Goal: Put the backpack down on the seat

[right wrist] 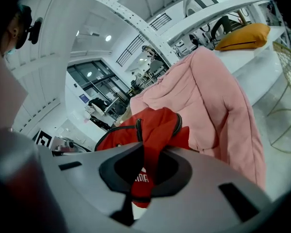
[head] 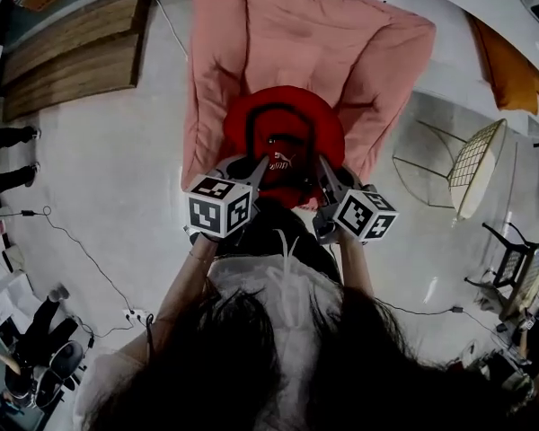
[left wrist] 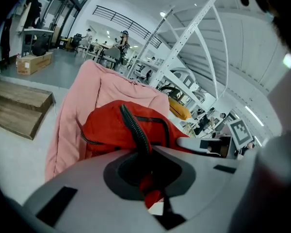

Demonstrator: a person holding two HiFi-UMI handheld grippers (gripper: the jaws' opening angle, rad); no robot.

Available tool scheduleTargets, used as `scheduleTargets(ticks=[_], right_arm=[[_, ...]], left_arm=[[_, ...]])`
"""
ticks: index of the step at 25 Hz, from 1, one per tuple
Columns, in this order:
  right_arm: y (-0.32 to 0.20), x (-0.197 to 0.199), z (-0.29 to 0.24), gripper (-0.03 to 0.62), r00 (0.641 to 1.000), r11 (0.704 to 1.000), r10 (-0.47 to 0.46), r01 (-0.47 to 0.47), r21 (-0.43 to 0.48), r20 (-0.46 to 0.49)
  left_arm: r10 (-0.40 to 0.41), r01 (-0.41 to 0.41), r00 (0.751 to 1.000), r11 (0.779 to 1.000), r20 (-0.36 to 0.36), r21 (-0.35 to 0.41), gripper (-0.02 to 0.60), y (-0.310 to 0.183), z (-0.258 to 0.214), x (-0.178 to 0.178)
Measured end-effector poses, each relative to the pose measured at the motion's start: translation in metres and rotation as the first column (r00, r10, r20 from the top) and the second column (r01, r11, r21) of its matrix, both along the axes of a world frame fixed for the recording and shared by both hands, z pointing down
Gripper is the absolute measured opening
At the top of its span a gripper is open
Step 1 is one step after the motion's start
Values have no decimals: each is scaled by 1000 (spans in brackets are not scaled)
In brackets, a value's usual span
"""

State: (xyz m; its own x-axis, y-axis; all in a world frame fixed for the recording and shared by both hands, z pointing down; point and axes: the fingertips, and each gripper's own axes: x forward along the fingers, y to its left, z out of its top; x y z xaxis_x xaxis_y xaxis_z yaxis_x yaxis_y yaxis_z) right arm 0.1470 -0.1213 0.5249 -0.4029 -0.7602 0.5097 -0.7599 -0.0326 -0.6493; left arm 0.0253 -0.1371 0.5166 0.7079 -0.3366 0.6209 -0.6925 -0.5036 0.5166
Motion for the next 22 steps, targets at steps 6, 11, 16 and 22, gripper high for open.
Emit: scheduleTargets(ticks=[6, 11, 16, 22], right_arm=[[-33, 2, 54, 46, 1000, 996, 10, -10, -90, 2], [-58, 8, 116, 47, 999, 982, 21, -26, -189, -28], [-65, 7, 168, 48, 999, 960, 2, -16, -279, -50], [-66, 6, 201, 48, 996, 938, -60, 34, -344, -66]], left_arm=[[-44, 46, 999, 997, 27, -64, 40, -38, 52, -1], [-50, 61, 994, 992, 98, -113, 40, -67, 111, -8], [-54, 67, 996, 977, 72, -203, 40, -79, 160, -11], [-55, 80, 991, 972, 120, -219, 40, -91, 209, -22]])
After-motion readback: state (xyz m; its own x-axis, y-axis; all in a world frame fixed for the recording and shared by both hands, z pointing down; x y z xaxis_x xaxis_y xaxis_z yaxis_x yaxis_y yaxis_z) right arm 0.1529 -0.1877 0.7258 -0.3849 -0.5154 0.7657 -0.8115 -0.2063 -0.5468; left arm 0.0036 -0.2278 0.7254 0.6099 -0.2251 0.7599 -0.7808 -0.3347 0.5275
